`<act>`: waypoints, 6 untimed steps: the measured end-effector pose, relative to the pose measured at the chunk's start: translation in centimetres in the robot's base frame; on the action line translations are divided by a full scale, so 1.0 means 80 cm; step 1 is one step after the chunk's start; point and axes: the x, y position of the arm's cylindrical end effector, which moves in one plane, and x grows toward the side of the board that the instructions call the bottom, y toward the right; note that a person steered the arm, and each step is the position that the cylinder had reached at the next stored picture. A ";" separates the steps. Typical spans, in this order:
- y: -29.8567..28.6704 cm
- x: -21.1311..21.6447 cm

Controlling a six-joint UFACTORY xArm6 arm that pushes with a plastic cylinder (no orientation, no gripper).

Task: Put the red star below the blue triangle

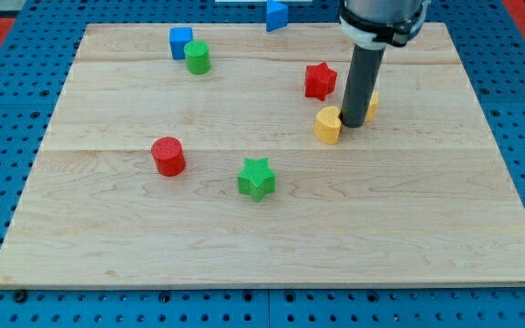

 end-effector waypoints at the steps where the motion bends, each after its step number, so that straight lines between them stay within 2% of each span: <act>1: 0.000 -0.017; 3: -0.025 -0.100; 6: -0.087 -0.186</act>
